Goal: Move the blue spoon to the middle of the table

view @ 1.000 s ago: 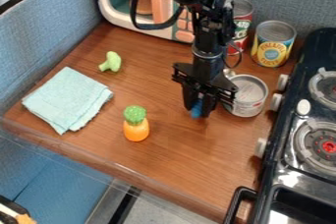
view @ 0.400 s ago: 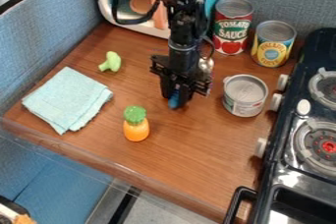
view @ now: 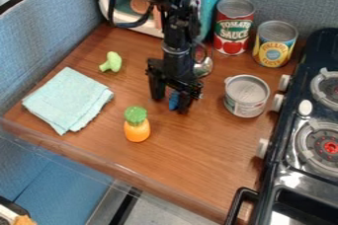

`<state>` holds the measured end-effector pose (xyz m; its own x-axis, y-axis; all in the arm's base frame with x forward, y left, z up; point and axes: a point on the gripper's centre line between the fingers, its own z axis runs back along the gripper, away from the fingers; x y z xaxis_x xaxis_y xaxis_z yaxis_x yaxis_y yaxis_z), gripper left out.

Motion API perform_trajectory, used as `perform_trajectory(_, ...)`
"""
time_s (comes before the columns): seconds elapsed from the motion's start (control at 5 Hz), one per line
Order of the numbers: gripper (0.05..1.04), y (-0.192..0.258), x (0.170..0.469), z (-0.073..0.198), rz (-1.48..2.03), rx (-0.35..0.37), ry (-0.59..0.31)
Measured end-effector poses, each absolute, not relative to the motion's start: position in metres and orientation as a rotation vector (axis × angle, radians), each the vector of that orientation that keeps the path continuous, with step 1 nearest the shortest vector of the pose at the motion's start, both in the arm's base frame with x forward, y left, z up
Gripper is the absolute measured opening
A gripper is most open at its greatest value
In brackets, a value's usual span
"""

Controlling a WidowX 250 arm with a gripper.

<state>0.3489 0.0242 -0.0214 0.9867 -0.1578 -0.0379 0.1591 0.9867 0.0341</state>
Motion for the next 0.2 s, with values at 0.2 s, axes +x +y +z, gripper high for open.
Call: perform_trajectory(0.2, 1.000, 0.0278, 0.3571, 0.0143, -0.154, 0.003, -0.052)
